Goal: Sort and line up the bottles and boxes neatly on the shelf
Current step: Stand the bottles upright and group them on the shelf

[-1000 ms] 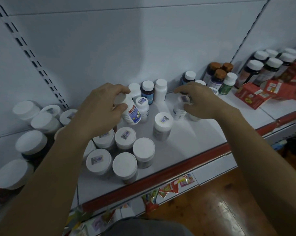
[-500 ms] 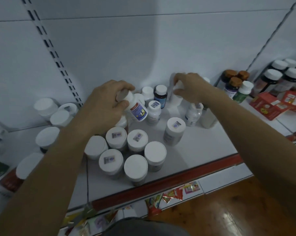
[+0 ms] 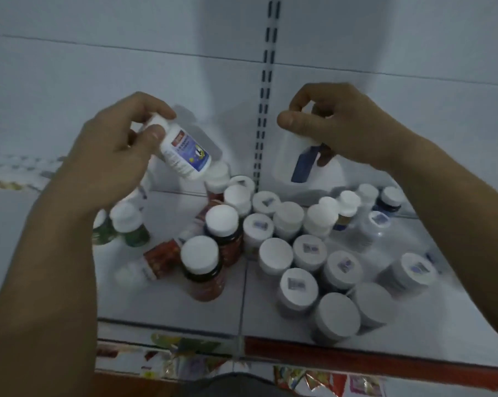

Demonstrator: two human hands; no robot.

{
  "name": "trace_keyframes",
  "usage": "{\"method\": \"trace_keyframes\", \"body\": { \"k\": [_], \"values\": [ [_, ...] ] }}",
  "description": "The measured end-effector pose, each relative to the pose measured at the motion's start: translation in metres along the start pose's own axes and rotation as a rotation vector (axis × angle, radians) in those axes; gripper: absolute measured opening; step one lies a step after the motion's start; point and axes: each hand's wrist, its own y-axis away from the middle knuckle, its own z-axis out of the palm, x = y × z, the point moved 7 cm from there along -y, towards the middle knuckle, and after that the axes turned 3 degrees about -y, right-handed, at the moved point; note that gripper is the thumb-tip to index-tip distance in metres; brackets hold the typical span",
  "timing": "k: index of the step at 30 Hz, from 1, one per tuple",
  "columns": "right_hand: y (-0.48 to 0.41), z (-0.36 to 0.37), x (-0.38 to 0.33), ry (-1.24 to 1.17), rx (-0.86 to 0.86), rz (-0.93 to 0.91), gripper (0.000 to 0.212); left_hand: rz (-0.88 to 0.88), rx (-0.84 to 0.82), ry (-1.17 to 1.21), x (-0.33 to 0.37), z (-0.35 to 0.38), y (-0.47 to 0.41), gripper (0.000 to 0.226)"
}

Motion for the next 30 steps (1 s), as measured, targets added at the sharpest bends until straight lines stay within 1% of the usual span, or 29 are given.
{"method": "trace_keyframes", "body": {
  "k": [2, 4, 6, 9, 13, 17, 19, 22, 25, 27, 30],
  "values": [
    [-0.023, 0.037, -0.023, -0.059, -0.109, -0.036, 0.041, -0.042, 0.046, -0.027, -0.029, -0.03, 0.011, 0.022],
    [-0.046, 0.075, -0.044, -0.042, -0.218, -0.083, 0.035, -0.087, 0.09, -0.046, -0.058, -0.054, 0.022, 0.024],
    [-0.067, 0.11, -0.063, 0.029, -0.312, -0.126, 0.03, -0.12, 0.124, -0.049, -0.084, -0.074, 0.032, 0.025],
    [-0.094, 0.157, -0.078, 0.2, -0.391, -0.166, 0.028, -0.119, 0.131, -0.056, -0.113, -0.097, 0.04, 0.027],
    [-0.119, 0.214, -0.07, 0.486, -0.394, -0.215, 0.032, -0.088, 0.112, -0.011, -0.14, -0.114, 0.037, 0.027],
    [-0.129, 0.258, -0.052, 0.673, -0.308, -0.223, 0.034, -0.075, 0.054, 0.049, -0.164, -0.114, 0.027, 0.032],
    [-0.132, 0.273, -0.048, 0.735, -0.297, -0.188, 0.041, -0.072, 0.018, 0.066, -0.174, -0.112, 0.023, 0.035],
    [-0.135, 0.281, -0.046, 0.754, -0.301, -0.109, 0.053, -0.041, -0.035, 0.07, -0.184, -0.111, 0.018, 0.034],
    [-0.13, 0.278, -0.038, 0.684, -0.326, -0.032, 0.056, -0.004, -0.061, 0.091, -0.189, -0.113, 0.013, 0.028],
    [-0.127, 0.279, -0.032, 0.69, -0.297, -0.054, 0.06, 0.006, -0.068, 0.115, -0.192, -0.113, 0.009, 0.028],
    [-0.128, 0.283, -0.028, 0.725, -0.263, -0.139, 0.052, 0.019, -0.087, 0.122, -0.192, -0.11, 0.005, 0.033]
  ]
}}
